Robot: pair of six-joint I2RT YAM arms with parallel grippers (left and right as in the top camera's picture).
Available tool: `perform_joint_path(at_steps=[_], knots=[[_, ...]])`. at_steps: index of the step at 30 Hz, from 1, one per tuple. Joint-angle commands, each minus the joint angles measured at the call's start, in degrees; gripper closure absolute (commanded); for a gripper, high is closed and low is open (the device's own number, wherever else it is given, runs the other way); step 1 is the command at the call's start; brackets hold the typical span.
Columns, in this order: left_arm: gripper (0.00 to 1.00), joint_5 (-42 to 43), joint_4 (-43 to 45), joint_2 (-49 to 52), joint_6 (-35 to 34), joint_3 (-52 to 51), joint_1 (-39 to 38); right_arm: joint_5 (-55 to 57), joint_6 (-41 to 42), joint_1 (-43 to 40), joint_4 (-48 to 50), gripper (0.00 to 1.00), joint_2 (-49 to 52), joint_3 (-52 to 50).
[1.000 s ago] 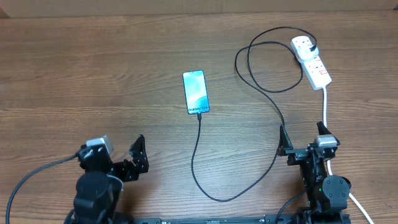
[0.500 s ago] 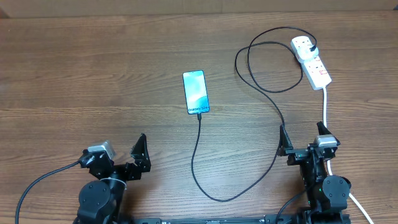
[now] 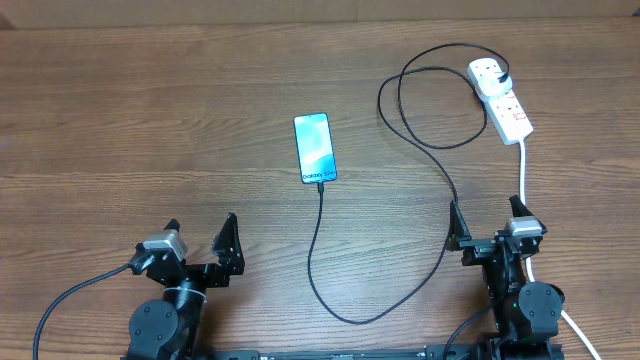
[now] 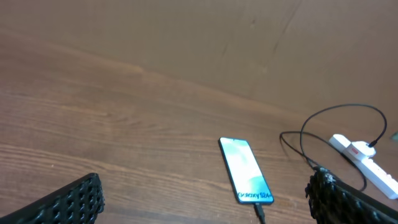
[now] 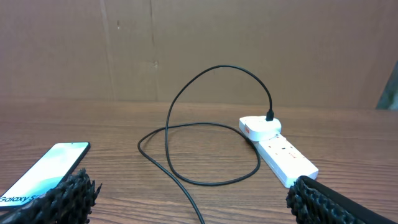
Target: Plug charger to phone and switch on socket
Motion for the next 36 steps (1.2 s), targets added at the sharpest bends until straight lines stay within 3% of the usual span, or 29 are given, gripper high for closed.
perform_joint_path(at_steps=[1,8,15,24,30,36], knots=[[0.0,0.72,1.68,-0.83,1.29,-1.53,0.37,0.15,-0.22,0.07,0.42,0.0,-0.63,-0.61],[0.0,0.72,11.32,-0.83,2.19,-6.14,0.37,0.15,-0.22,0.07,0.42,0.0,-0.63,-0.61],[0.01,1.11,29.05,-0.83,2.16,-15.04,0.37,0.15,-0.22,0.07,0.42,0.0,-0.63,-0.61],[0.0,4.76,27.36,-0.83,8.72,-15.17,3.82,0.15,-0.22,0.07,0.42,0.0,-0.63,-0.61],[0.0,6.97,18.14,-0.85,11.58,-15.15,8.66,0.15,-0.22,0.07,0.42,0.0,-0.63,-0.61],[0.0,7.82,18.27,-0.85,17.25,-15.17,14.16,0.15,-0.22,0.07,0.42,0.0,-0.63,-0.61]])
